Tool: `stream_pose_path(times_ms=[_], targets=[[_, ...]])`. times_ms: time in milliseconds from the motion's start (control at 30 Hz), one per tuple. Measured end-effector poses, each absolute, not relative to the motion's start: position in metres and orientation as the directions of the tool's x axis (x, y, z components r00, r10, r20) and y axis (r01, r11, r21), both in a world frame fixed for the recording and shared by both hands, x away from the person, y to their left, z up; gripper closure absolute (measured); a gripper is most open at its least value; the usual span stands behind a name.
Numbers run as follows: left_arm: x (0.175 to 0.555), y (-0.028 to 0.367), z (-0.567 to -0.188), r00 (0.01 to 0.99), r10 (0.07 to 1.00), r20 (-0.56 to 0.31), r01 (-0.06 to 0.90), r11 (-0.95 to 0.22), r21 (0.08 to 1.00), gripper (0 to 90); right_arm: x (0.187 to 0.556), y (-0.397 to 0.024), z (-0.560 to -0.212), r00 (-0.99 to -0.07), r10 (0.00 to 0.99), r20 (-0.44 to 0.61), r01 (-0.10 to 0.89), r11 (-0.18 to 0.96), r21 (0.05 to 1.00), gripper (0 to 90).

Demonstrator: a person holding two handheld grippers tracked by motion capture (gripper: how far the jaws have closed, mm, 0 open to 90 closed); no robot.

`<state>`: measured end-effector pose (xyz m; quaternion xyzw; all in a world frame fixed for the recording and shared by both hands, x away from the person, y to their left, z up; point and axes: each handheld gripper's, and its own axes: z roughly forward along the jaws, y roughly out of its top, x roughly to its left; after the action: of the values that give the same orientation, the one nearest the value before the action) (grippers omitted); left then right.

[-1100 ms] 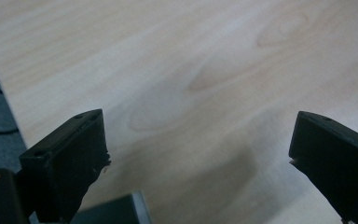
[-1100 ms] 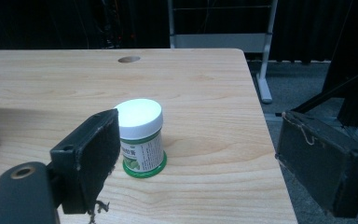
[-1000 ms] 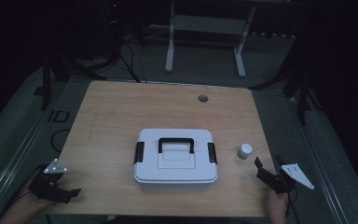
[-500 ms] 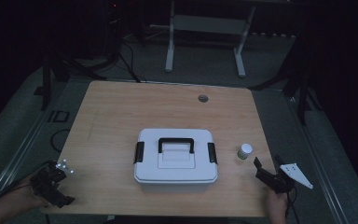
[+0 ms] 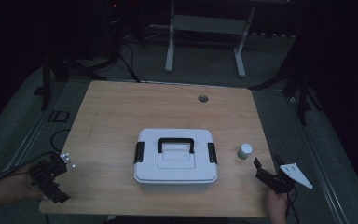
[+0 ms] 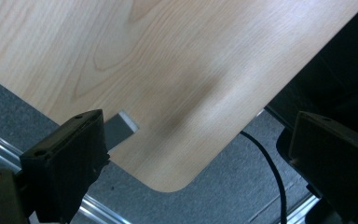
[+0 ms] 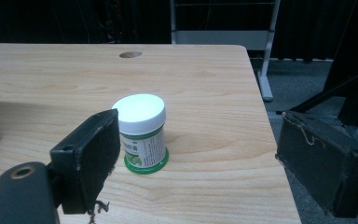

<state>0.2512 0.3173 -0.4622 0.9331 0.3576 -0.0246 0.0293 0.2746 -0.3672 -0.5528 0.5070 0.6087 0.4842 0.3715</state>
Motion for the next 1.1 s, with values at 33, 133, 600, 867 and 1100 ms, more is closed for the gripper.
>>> stream_pose_path(times_ms=[33, 133, 600, 867, 1100], targets=[[0.251, 0.317, -0.462, 0.743, 0.666, -0.067, 0.669, -0.743, 0.037, 3.8, 0.275, -0.367, -0.553, -0.210, 0.977, 0.039, 0.257, 0.017, 0.966, 13.0], [0.255, 0.310, -0.452, 0.759, 0.646, -0.077, 0.650, -0.759, 0.040, 3.8, 0.275, -0.367, -0.553, -0.209, 0.977, 0.039, 0.259, 0.017, 0.966, 13.0], [0.278, 0.271, -0.414, 0.814, 0.579, -0.051, 0.579, -0.815, -0.013, 3.8, 0.276, -0.367, -0.554, -0.210, 0.977, 0.046, 0.273, 0.013, 0.962, 12.9], [0.291, 0.238, -0.401, 0.856, 0.516, -0.043, 0.516, -0.857, -0.012, 5.2, 0.276, -0.367, -0.554, -0.211, 0.976, 0.048, 0.274, 0.012, 0.962, 12.9], [0.301, 0.212, -0.389, 0.889, 0.457, -0.032, 0.457, -0.889, -0.002, 5.2, 0.276, -0.368, -0.554, -0.213, 0.976, 0.053, 0.275, 0.007, 0.961, 12.9]])
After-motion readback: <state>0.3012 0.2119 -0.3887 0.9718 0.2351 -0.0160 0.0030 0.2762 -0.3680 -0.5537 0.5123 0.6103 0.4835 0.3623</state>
